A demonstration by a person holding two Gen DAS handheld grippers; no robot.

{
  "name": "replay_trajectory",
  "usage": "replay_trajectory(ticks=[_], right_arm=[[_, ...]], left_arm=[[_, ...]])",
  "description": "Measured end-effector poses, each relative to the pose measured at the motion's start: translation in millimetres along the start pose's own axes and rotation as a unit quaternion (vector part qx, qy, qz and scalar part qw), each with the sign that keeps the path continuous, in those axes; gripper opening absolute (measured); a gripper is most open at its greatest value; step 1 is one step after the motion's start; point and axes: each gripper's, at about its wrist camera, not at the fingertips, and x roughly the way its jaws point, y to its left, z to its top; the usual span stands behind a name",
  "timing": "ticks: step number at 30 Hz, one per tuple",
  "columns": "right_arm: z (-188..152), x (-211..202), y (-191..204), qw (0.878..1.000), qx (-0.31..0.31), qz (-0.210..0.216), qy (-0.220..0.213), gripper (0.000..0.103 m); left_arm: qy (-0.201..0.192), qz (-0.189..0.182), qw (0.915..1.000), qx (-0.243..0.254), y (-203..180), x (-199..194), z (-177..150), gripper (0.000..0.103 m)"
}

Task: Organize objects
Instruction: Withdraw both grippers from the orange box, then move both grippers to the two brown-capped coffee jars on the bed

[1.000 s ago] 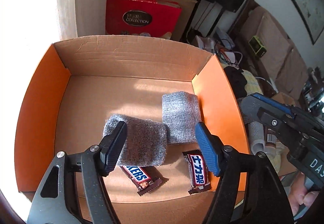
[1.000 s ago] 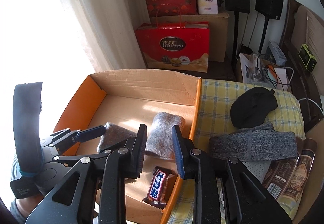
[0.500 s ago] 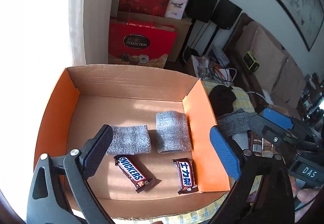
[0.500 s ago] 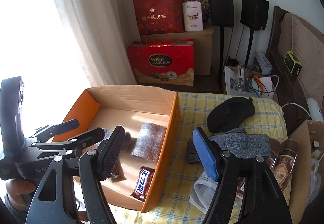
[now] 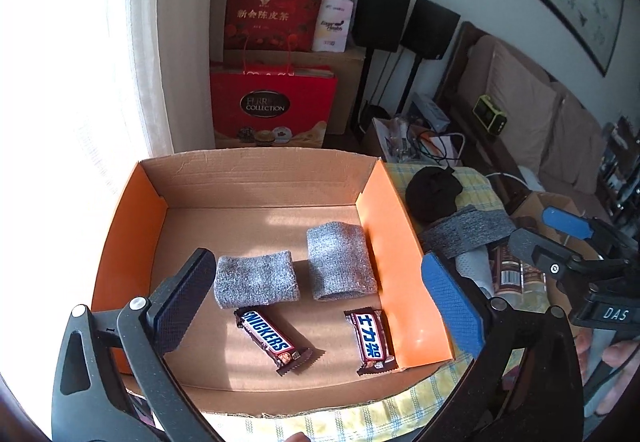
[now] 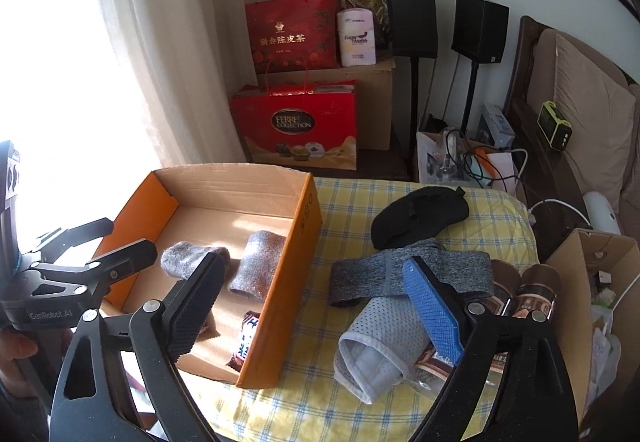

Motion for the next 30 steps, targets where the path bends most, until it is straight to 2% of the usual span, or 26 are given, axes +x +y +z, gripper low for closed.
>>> replay_trajectory(ticks=[1, 13, 23, 30], right_arm=[[-1, 0, -4, 1.000, 0.005, -0.003, 0.001, 0.102], [-12, -18, -43, 1.000, 0.016, -0.022, -0.002, 0.102], [-29, -39, -101, 0.997, 0.045, -0.065, -0.006, 0.102], [-42, -50, -140, 0.995, 0.079, -0.068, -0.001, 0.102]], left_arm=[[-0.002, -0.001, 1.0000, 0.002, -2, -1, 0, 0.103], [0.000, -0.037, 0.9993, 0.002, -34, -1, -2, 0.103], [0.013, -0.089, 0.9957, 0.021, -89, 11, -15, 0.103], [0.031, -0.111, 0.9918, 0.056, -137, 24, -23, 0.103]])
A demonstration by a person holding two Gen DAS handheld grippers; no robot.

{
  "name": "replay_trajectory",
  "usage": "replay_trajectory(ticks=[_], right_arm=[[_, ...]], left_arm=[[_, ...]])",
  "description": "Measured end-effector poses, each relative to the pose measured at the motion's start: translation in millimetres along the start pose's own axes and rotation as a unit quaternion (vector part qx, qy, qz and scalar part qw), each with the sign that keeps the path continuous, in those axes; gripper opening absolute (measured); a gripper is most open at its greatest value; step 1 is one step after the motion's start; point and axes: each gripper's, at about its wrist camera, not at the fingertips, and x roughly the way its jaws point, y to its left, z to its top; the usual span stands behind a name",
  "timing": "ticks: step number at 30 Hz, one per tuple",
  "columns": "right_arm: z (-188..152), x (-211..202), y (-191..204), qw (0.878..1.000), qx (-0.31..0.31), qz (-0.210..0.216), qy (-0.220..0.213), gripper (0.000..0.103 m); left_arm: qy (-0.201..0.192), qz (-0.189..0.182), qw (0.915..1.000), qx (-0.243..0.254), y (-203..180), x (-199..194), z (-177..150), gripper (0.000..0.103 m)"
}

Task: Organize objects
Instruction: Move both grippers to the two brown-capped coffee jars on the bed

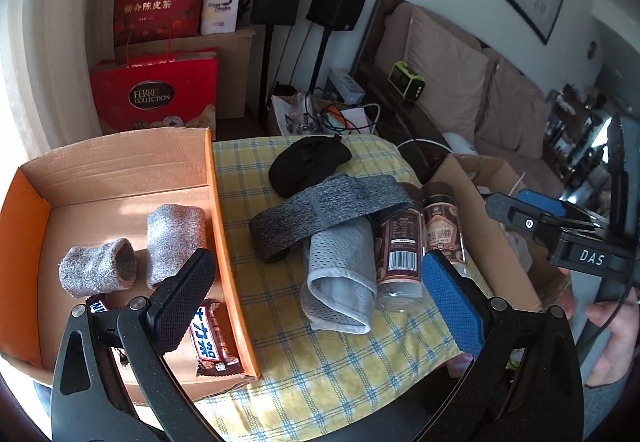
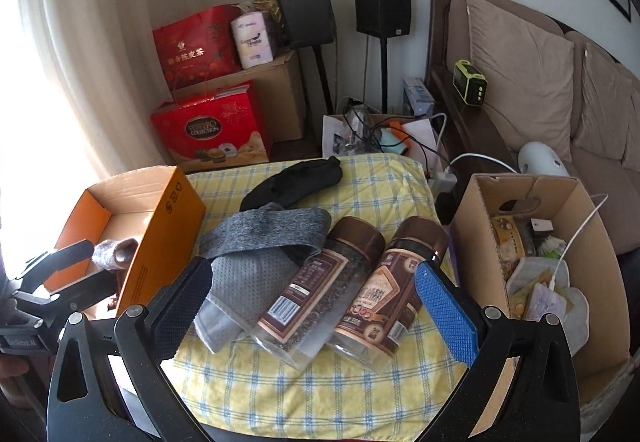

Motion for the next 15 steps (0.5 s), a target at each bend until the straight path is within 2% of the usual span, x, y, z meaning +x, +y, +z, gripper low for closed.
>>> replay_trajectory(ticks=[6, 10, 13, 15], right_arm=[[-6, 4, -27, 1.000, 0.022, -0.017, 0.010, 0.102], [-11, 12, -40, 0.999, 0.032, -0.025, 0.020, 0.102], [-14, 17, -46, 0.999, 0.035, -0.028, 0.028, 0.097], [-17, 20, -51, 0.998, 0.040, -0.030, 0.033, 0.084]], left_arm=[[0.014, -0.007, 0.9994, 0.031, -34, 21, -3, 0.103], [0.028, -0.019, 0.9989, 0.031, -45, 38, -4, 0.103], [0.039, -0.032, 0.9985, 0.023, -50, 49, -4, 0.103], [0.046, -0.037, 0.9981, 0.018, -53, 56, -4, 0.103]])
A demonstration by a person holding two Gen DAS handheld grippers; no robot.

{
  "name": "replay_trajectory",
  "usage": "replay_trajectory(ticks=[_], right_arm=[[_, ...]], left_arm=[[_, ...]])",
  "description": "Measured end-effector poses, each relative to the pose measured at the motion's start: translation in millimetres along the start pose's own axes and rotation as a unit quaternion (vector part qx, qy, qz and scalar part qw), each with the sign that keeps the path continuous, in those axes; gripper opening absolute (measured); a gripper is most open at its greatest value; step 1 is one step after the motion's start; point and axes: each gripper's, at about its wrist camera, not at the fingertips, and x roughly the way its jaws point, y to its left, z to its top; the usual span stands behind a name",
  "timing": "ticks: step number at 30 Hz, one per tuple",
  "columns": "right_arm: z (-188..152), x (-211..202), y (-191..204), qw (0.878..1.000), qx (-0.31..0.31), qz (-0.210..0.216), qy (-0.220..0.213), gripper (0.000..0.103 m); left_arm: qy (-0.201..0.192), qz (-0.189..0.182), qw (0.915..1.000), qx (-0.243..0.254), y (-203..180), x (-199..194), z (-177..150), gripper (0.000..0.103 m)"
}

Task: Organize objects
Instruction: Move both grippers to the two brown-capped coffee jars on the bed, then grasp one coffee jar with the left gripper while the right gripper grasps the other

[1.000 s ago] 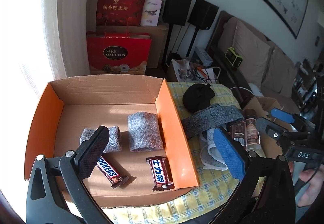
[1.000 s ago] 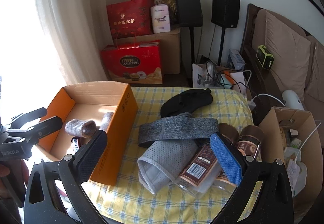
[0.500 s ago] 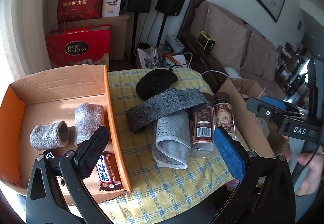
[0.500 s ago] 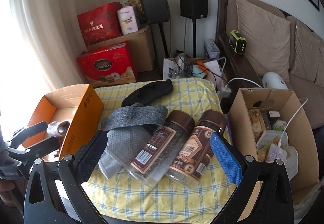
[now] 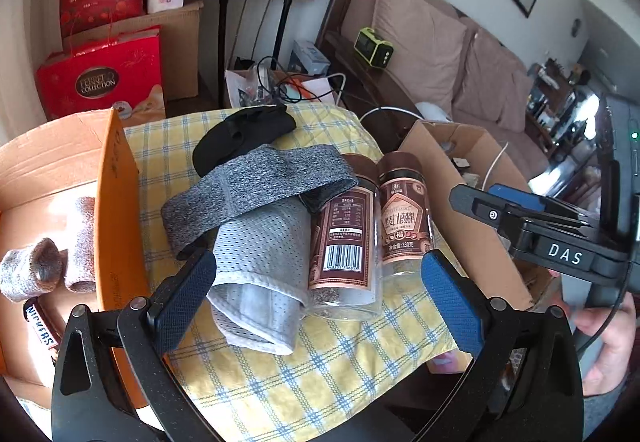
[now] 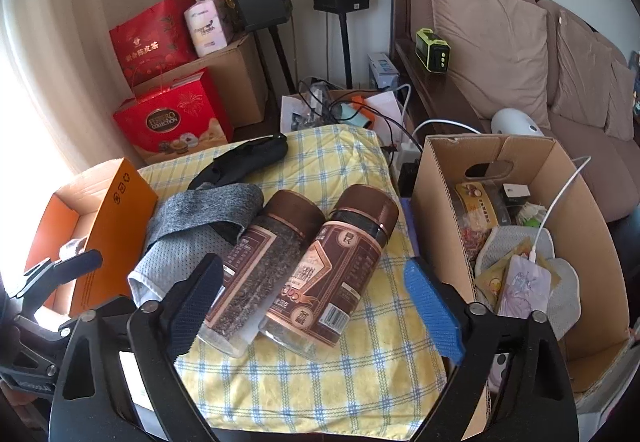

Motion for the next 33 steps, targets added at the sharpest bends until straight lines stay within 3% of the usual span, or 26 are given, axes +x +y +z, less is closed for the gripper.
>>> replay_trajectory(ticks=[2, 10, 14, 19, 33], right_arm=[[-1, 5, -6, 1.000, 0.008, 0.003, 0.008, 0.077], [-8, 29, -18, 0.999, 0.030, 0.006, 0.037, 0.070], [-8, 44, -24, 0.997, 0.048, 0.014, 0.054, 0.063], [-10, 62, -30, 0.994, 0.076, 0.031, 0.073, 0.058], [-11, 88, -36, 0.990, 0.098, 0.038, 0.092, 0.071]], left_arm=[[0.006, -0.005, 1.0000, -0.003, -2, 7, 0, 0.102], [0.028, -0.013, 0.9995, -0.005, -11, 28, 3, 0.093], [0.037, -0.012, 0.9993, 0.002, -17, 37, 6, 0.084], [0.046, -0.010, 0.9989, 0.007, -22, 47, 6, 0.082], [0.056, -0.020, 0.9982, -0.004, -20, 57, -2, 0.082]])
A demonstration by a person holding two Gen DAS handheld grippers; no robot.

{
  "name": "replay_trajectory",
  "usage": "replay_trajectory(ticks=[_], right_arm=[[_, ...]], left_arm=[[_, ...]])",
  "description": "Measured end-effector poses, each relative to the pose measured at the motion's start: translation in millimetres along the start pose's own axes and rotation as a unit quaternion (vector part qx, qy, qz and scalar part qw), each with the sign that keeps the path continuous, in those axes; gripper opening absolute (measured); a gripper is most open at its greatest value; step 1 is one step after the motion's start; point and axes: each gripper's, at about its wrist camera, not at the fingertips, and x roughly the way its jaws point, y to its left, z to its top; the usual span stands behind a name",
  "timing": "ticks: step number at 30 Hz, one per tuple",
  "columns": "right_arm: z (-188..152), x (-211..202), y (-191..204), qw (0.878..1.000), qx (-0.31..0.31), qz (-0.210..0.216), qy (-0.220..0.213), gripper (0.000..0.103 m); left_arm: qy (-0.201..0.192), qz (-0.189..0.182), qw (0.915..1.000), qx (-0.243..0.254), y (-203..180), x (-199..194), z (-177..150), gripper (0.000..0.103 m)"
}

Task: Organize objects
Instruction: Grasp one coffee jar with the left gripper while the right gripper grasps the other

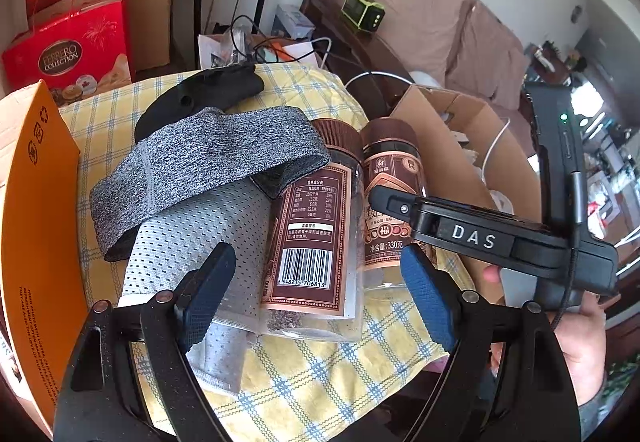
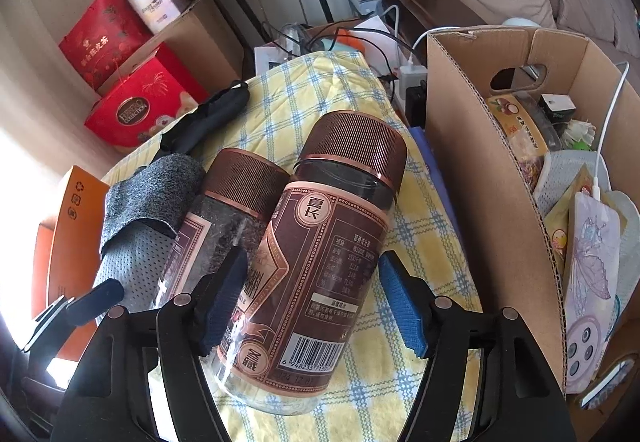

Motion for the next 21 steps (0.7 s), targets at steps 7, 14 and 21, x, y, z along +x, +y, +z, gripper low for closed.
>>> replay_trajectory(ticks=[7, 14, 21], right_arm=[[3, 10, 0, 1.000, 0.003, -0.003, 0.008, 0.074], [-2, 8, -4, 1.000, -0.002, 0.004, 0.005, 0.072], [-15, -9, -6, 1.000, -0.027, -0.015, -0.005, 0.071]], left_arm=[[0.004, 0.001, 1.0000, -0.002, 1, 0, -5, 0.082], [0.000, 0.004, 1.0000, -0.003, 1, -3, -1, 0.084], [0.012, 0.013, 0.9998, 0.013, -10, 9, 8, 0.084]])
